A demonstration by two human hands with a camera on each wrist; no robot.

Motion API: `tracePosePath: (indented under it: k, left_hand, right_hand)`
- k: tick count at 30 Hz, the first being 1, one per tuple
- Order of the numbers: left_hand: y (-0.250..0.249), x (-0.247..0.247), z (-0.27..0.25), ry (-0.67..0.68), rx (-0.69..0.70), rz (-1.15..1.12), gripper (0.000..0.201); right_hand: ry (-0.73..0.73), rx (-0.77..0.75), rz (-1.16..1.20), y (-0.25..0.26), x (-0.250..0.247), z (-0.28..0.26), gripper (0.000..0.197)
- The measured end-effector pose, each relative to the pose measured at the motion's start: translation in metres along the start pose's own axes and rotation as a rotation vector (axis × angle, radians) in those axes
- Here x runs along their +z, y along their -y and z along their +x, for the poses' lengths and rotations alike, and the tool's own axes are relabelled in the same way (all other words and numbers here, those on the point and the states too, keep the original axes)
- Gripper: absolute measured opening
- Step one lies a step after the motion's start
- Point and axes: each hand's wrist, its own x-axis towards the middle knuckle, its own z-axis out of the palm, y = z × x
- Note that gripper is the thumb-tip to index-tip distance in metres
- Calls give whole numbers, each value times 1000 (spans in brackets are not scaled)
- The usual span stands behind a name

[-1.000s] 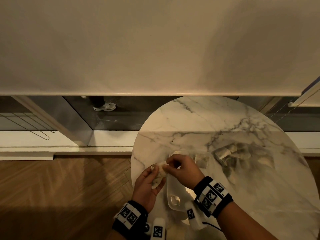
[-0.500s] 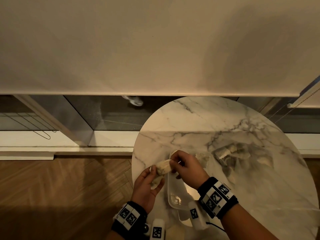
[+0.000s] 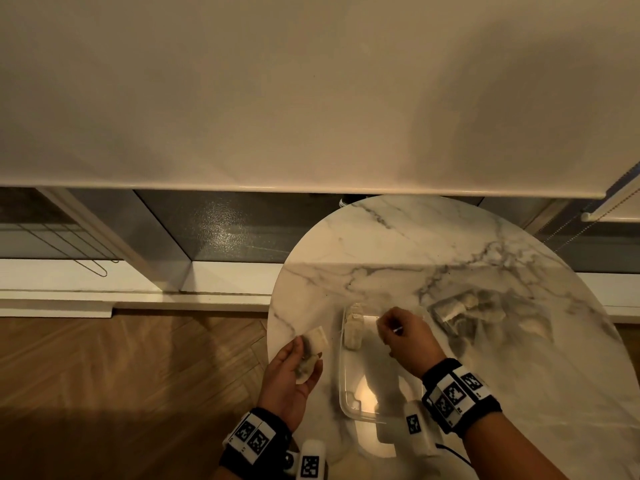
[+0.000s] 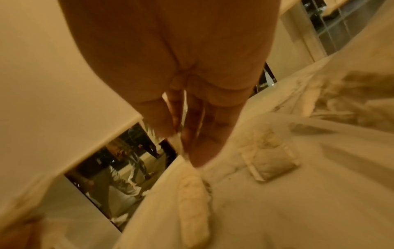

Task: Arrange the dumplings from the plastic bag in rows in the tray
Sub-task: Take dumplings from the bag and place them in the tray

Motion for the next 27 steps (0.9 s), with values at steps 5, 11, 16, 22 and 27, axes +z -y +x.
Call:
tracePosePath:
  k: [5, 11, 16, 22, 27]
  left_hand:
    - [-2, -3, 2, 8, -12, -10, 46]
    - [-4, -4, 5, 1, -13, -11, 42]
    - [-7, -4, 7, -2, -7, -25, 42]
    - [-6, -4, 9, -3, -11, -17, 40]
    - [-6, -3, 14, -10, -10, -22, 39]
  right_hand:
    - [383, 90, -284, -11, 12, 8, 7]
    - [453, 90, -427, -20, 35, 28, 10]
    - [358, -17, -482, -21, 44, 42, 21]
    - [260, -62, -463, -16, 47, 53, 18]
    - [199, -82, -429, -13, 48, 58, 15]
